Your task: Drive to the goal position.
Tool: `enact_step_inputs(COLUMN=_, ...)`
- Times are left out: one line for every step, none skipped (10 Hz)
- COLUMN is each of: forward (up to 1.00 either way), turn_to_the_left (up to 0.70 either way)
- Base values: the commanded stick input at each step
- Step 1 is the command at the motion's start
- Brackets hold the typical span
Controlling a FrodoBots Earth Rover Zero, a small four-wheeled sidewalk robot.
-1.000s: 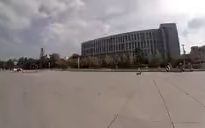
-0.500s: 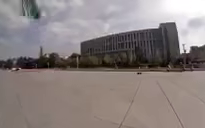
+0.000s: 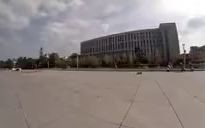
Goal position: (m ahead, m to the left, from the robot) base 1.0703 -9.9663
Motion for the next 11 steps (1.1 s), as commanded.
enact_step_inputs(forward=0.0, turn_to_the_left=0.0)
enact_step_inputs(forward=0.0, turn_to_the_left=0.0)
enact_step_inputs(forward=0.0, turn_to_the_left=0.0)
enact_step_inputs(forward=0.0, turn_to_the_left=-0.44)
enact_step_inputs(forward=0.0, turn_to_the_left=-0.69)
enact_step_inputs(forward=0.0, turn_to_the_left=-0.7)
enact_step_inputs(forward=0.0, turn_to_the_left=-0.7)
enact_step_inputs(forward=0.0, turn_to_the_left=-0.7)
enact_step_inputs(forward=0.0, turn_to_the_left=-0.7)
enact_step_inputs(forward=0.0, turn_to_the_left=-0.7)
enact_step_inputs(forward=0.0, turn_to_the_left=-0.7)
